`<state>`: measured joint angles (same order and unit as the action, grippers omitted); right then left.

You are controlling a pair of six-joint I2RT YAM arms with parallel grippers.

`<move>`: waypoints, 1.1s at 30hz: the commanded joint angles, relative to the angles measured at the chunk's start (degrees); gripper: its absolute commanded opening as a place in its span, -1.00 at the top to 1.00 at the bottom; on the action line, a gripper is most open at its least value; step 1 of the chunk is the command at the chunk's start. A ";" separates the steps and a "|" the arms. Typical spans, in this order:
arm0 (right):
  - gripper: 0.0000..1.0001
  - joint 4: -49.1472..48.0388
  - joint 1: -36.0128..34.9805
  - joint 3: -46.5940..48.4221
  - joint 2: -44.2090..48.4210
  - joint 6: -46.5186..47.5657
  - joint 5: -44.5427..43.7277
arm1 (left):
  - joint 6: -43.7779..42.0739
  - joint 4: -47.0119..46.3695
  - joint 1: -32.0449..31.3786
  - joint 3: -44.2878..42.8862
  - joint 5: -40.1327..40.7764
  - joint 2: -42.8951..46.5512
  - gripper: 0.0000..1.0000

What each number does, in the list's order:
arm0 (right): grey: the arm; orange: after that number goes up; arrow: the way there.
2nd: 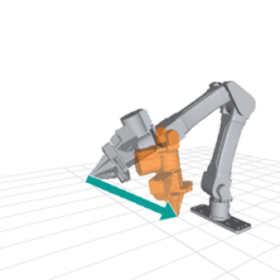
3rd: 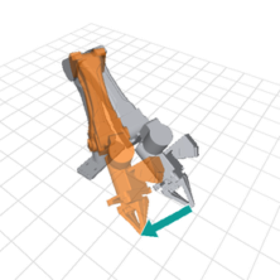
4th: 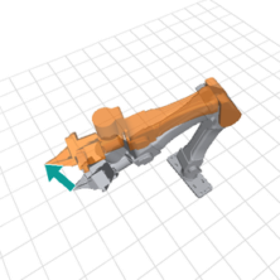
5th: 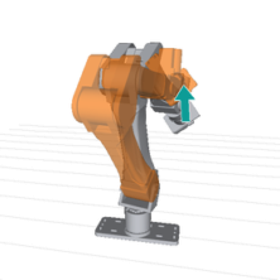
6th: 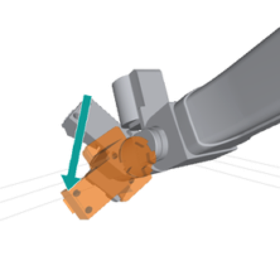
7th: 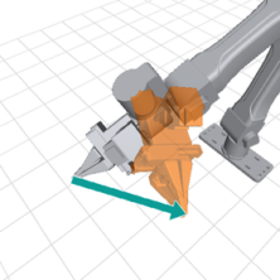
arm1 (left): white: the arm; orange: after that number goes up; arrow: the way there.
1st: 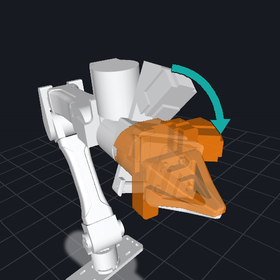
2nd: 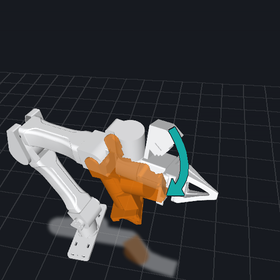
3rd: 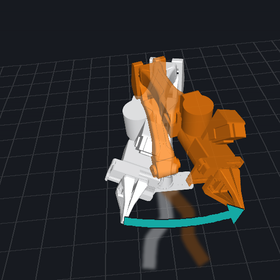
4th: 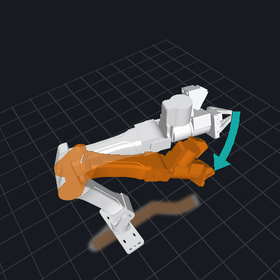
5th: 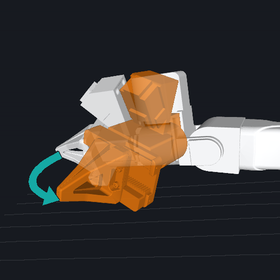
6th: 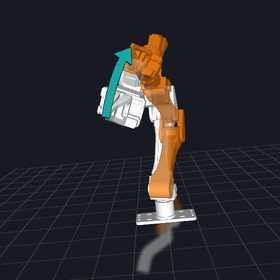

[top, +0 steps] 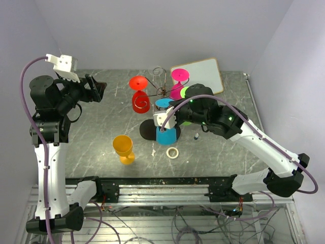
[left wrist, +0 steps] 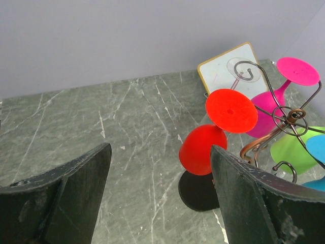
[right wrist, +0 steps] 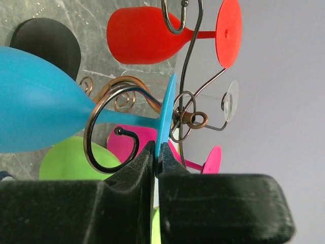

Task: Place the wine glass upside down on the wine glass rack

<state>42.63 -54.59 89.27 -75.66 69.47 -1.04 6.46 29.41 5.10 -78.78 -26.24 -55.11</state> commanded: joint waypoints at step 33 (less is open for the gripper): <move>1.00 3.22 0.09 1.87 5.53 -4.05 10.01 | -1.08 -1.31 0.96 1.00 -0.36 1.25 -0.79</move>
<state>45.67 -55.00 89.80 -72.23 66.24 6.94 6.17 29.06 5.43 -77.67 -26.39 -54.43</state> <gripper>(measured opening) 0.017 0.891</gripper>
